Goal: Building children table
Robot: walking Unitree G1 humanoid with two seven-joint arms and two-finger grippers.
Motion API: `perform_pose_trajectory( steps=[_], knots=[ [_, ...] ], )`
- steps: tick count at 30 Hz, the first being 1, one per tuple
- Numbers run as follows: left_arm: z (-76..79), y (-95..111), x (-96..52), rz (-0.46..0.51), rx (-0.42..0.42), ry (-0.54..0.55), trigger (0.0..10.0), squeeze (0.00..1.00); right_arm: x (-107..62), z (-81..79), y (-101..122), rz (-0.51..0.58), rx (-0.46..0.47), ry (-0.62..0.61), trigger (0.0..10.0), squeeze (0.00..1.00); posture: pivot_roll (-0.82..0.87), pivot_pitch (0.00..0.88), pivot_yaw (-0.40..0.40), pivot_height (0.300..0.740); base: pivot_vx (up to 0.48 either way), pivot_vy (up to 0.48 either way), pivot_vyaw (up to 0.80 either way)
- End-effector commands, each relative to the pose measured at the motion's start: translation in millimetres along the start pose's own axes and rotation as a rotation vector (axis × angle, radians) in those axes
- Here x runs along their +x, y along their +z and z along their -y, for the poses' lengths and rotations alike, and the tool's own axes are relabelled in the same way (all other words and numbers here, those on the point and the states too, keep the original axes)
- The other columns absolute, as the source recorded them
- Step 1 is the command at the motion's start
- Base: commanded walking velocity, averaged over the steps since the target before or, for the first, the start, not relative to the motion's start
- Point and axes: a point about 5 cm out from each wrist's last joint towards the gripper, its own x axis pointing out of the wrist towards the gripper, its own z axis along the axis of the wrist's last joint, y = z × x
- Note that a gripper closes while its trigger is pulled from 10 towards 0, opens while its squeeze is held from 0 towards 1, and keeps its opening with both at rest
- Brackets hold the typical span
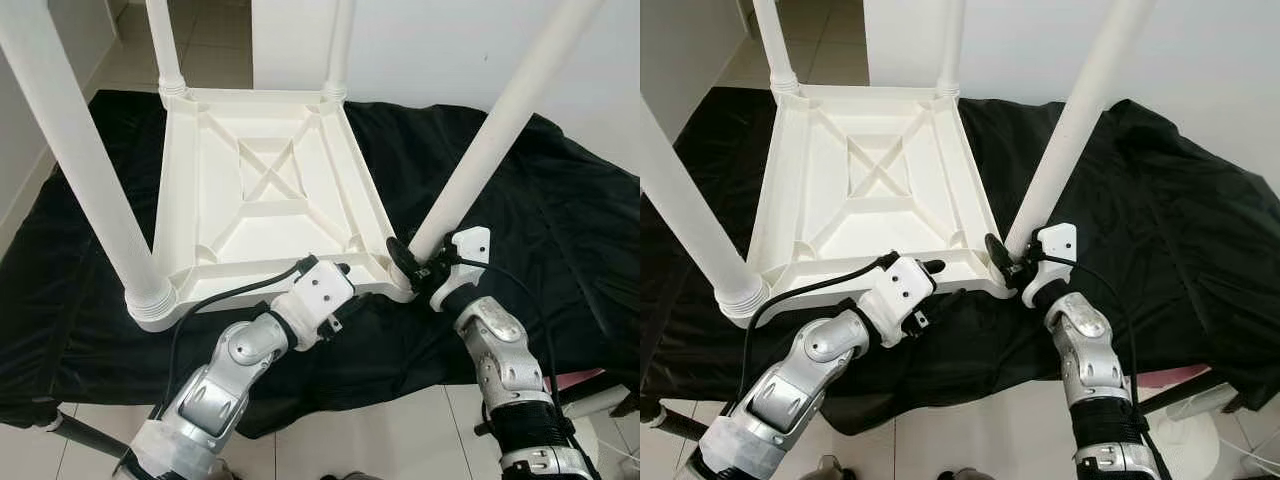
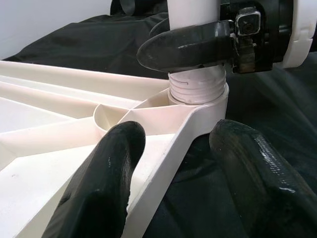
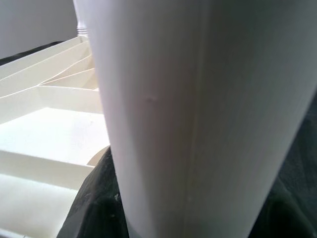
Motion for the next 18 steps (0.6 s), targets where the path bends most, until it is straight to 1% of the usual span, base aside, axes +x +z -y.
perform_pose_trajectory(
  steps=[1,2,4,5,6,7,8,9,10,11,12,14,15,16,17,18],
  knots=[
    [5.1,0,1.4,0.003,0.006,-0.023,10.0,0.00,-1.7,6.4,9,0.045,0.003,-0.079,10.0,0.00,0.01,0.092,-0.095,0.740,0.000,0.000,0.00],
    [5.1,0,1.4,0.003,0.006,-0.023,10.0,0.00,-1.7,6.4,9,0.045,0.003,-0.079,10.0,0.00,0.01,0.092,-0.095,0.740,0.000,0.000,0.00],
    [5.2,0,1.7,0.004,0.007,-0.024,10.0,0.00,-1.9,8.4,11,0.055,-0.007,-0.166,10.0,0.00,0.01,0.086,-0.098,0.740,0.000,0.000,0.00],
    [5.2,0,1.9,0.004,0.008,-0.025,10.0,0.00,-2.3,9.8,10,0.047,-0.013,-0.231,10.0,0.00,0.01,0.086,-0.098,0.740,0.000,0.000,0.00],
    [5.5,0,2.0,0.004,0.010,-0.025,10.0,0.00,-3.7,11.3,7,0.026,0.008,-0.326,10.0,0.00,0.01,0.078,-0.104,0.740,0.000,0.000,0.00],
    [5.6,-1,2.1,0.004,0.011,-0.026,10.0,0.00,-5.0,12.1,5,0.010,0.024,-0.388,10.0,0.00,0.01,0.078,-0.104,0.740,0.000,0.000,0.00],
    [5.6,-1,2.1,0.004,0.011,-0.026,10.0,0.00,-5.0,12.1,5,0.010,0.024,-0.388,10.0,0.00,0.01,0.078,-0.104,0.740,0.000,0.000,0.00],
    [5.7,-1,2.1,0.004,0.012,-0.026,10.0,0.00,-5.9,10.3,3,0.000,0.020,-0.442,10.0,0.00,0.01,0.074,-0.107,0.740,0.000,0.000,0.00],
    [5.7,-1,2.1,0.004,0.012,-0.026,10.0,0.00,-5.9,10.3,3,0.000,0.020,-0.442,10.0,0.00,0.01,0.074,-0.107,0.740,0.000,0.000,0.00],
    [5.9,-1,2.3,0.001,0.018,-0.026,10.0,0.00,-7.2,6.5,2,-0.007,0.008,-0.500,10.0,0.00,0.01,0.072,-0.107,0.740,0.000,0.000,0.00],
    [5.9,-1,2.3,0.001,0.018,-0.026,10.0,0.00,-7.2,6.5,2,-0.007,0.008,-0.500,10.0,0.00,0.01,0.072,-0.107,0.740,0.000,0.000,0.00],
    [7.4,-2,3.5,-0.003,0.029,-0.029,10.0,0.00,-14.5,-5.3,-6,-0.047,0.013,-0.647,10.0,0.00,0.01,0.062,-0.105,0.740,0.000,0.000,0.00],
    [7.4,-2,3.5,-0.003,0.029,-0.029,10.0,0.00,-14.5,-5.3,-6,-0.047,0.013,-0.647,10.0,0.00,0.01,0.062,-0.105,0.740,0.000,0.000,0.00],
    [8.0,-2,3.9,-0.004,0.032,-0.031,10.0,0.00,-17.2,-8.7,-9,-0.061,0.020,-0.685,10.0,0.00,0.01,0.062,-0.105,0.740,0.000,0.000,0.00],
    [8.4,-1,4.3,-0.002,0.033,-0.032,10.0,0.00,-17.2,-16.3,-11,-0.065,0.026,-0.647,10.0,0.00,0.01,0.062,-0.104,0.740,0.000,0.000,0.00],
    [8.4,-1,4.3,-0.002,0.033,-0.032,10.0,0.00,-17.2,-16.3,-11,-0.065,0.026,-0.647,10.0,0.00,0.01,0.062,-0.104,0.740,0.000,0.000,0.00]
  ],
)
